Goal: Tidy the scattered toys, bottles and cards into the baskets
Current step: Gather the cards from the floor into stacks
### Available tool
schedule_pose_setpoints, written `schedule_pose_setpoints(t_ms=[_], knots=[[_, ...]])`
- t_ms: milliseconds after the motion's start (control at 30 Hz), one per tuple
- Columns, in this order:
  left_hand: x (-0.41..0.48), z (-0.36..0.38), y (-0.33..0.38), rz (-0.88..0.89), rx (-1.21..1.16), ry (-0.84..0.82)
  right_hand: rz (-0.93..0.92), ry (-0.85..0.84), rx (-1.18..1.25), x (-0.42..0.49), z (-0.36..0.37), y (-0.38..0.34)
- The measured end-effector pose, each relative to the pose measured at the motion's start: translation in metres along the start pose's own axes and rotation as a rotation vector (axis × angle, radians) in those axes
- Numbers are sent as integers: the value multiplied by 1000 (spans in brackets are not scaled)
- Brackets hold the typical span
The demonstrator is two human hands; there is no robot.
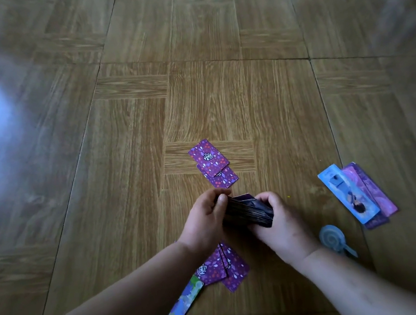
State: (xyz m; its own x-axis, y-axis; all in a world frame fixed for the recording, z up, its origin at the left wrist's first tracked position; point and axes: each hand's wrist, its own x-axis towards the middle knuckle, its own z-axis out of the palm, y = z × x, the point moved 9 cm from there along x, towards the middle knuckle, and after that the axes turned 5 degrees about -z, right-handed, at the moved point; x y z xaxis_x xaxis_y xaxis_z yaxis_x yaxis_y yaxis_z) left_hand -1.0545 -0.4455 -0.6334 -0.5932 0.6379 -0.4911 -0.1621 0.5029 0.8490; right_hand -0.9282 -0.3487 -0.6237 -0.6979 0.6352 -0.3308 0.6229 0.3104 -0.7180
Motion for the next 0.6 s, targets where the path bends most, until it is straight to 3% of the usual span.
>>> schedule_pose_setpoints(t_ms=[100,200,333,500,600], knots=[[-5,10,5,69,143,-25,-69,-30,-49,-1,3,-6],[-4,12,9,73,220,53,-76,-55,-81,-2,9,-13],[7,-5,1,-64,-66,137,-19,-49,-95,-1,8,-9],[6,-11,-29,-323,-566,125,-107,-110,-194,0,13,-13],[8,-17,-33,-328,-598,152,-165,-41,-221,1,6,-17]])
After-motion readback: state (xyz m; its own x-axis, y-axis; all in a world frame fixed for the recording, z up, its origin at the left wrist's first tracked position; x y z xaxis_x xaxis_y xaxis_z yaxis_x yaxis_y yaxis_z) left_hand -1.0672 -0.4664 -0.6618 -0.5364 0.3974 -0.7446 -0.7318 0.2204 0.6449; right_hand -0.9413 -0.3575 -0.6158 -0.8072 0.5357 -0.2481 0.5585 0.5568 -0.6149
